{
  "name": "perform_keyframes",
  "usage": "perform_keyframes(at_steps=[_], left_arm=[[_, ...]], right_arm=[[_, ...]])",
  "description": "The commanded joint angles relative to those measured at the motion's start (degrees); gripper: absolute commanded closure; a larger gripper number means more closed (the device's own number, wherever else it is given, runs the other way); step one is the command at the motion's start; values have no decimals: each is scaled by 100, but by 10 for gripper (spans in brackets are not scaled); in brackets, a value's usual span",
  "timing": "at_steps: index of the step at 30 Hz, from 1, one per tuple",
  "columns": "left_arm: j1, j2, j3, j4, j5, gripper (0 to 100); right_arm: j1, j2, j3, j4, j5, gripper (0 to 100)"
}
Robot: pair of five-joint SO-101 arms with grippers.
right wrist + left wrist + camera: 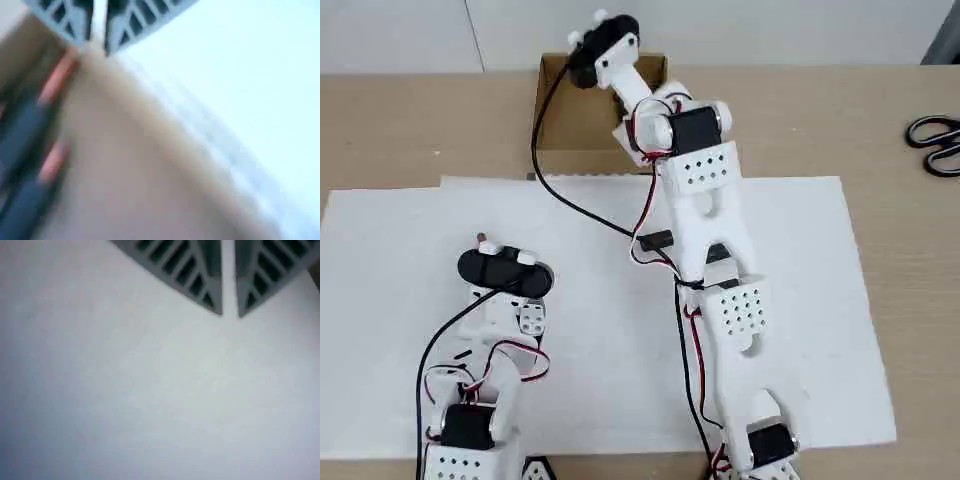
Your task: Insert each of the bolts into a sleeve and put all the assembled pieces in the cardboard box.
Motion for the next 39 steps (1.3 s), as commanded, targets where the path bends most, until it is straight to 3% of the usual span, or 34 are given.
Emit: perform_keyframes(at_steps=[1, 11, 17, 23, 32, 39], left_arm=[[-26, -18, -22, 44, -26, 994], [-677, -18, -22, 26, -18, 994], [-677, -18, -22, 26, -18, 994], [-677, -18, -22, 26, -18, 994], [-695, -18, -22, 35, -18, 994], [-695, -18, -22, 35, -18, 994]], right_arm=[[84, -119, -299, 286, 18, 983], [163, -532, 158, 435, 97, 978], [171, -2018, 2796, 400, 862, 906], [189, -3046, 5064, 330, 2365, 861], [418, -3029, 5538, 321, 4009, 859], [321, -2677, 5538, 321, 4695, 858]])
